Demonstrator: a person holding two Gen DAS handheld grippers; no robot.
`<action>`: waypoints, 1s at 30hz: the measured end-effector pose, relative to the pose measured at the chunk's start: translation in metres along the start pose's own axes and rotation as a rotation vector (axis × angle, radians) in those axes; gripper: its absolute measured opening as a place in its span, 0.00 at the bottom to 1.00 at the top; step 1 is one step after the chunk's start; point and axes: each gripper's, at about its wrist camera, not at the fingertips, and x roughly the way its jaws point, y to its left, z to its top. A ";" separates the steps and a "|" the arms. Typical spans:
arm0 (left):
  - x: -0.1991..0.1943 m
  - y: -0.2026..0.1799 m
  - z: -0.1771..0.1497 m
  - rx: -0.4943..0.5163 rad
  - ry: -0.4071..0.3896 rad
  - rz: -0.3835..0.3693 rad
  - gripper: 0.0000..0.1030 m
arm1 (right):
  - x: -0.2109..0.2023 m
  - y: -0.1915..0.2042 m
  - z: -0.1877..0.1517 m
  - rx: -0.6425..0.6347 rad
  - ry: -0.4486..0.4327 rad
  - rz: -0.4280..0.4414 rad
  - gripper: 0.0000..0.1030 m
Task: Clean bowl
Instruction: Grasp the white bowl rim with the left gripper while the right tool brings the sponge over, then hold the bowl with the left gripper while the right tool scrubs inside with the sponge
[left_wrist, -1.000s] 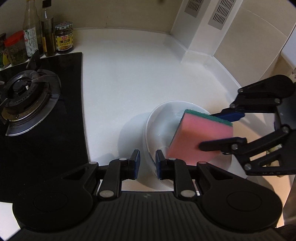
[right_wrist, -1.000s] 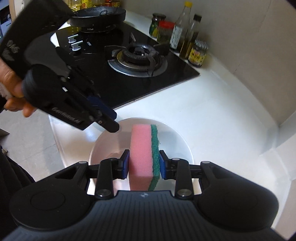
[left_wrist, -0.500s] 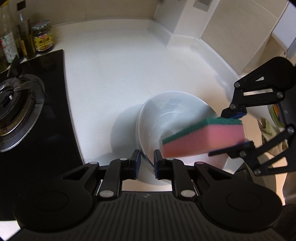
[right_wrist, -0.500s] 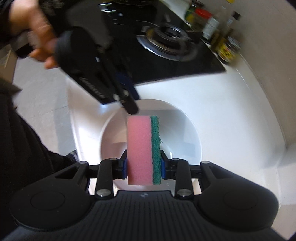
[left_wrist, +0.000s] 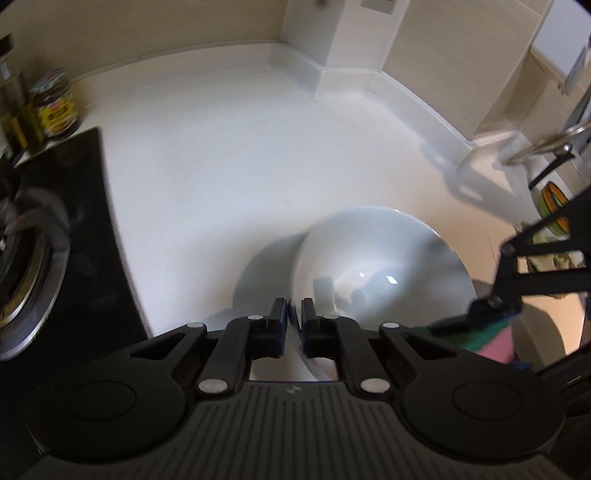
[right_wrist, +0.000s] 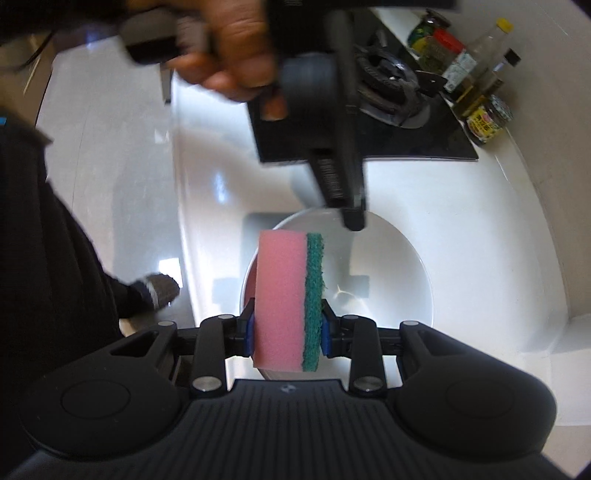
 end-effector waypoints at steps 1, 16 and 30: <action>0.002 -0.001 0.003 0.005 -0.001 0.003 0.03 | -0.001 0.003 -0.001 -0.020 0.007 -0.003 0.26; -0.028 -0.001 -0.047 -0.230 -0.088 -0.004 0.05 | 0.000 0.030 -0.005 -0.076 -0.006 -0.136 0.26; 0.002 -0.009 -0.018 -0.115 -0.049 0.054 0.04 | 0.007 0.054 -0.012 -0.218 0.000 -0.225 0.27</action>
